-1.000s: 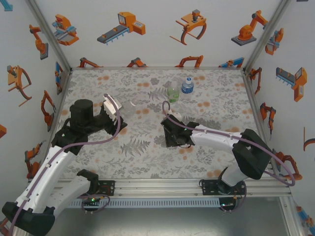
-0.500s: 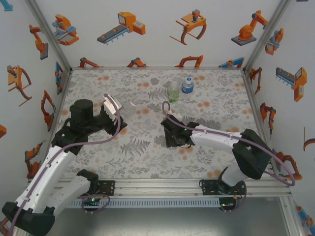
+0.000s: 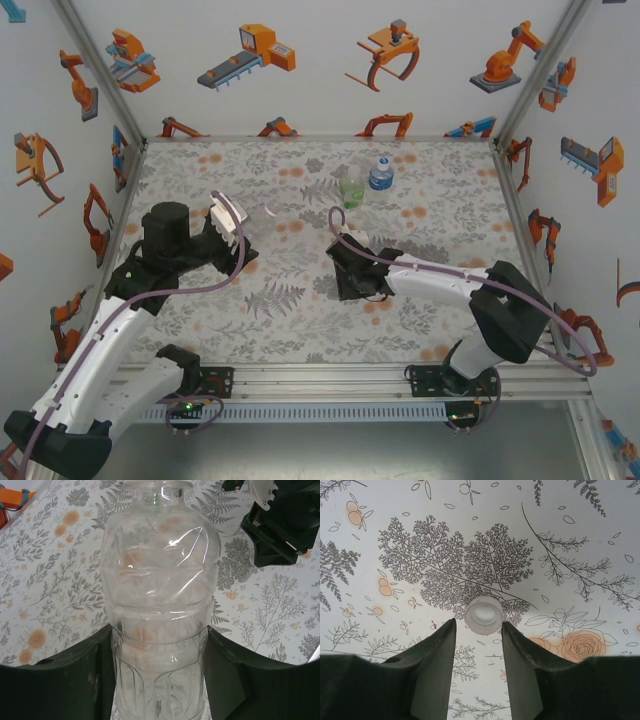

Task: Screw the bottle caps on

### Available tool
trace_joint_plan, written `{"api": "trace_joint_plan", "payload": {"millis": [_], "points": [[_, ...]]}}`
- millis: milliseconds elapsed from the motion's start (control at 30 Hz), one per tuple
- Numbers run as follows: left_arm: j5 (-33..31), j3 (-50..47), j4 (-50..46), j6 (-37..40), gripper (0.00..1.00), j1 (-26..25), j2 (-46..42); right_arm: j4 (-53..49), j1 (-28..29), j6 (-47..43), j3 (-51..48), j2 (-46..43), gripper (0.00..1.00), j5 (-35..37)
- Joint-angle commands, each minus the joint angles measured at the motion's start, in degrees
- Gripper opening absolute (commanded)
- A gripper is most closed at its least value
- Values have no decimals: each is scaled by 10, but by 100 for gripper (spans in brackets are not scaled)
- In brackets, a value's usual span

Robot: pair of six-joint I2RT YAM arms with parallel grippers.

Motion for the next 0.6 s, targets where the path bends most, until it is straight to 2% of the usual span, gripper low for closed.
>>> {"api": "trace_joint_plan", "payload": {"millis": [0,567], "points": [[13,11,-2,9,15,-1,-1,-9,5,-5,15,8,41,-1],[12,11,-3,9,15,-1,0,-3,5,-10,21,32,41,-6]]}}
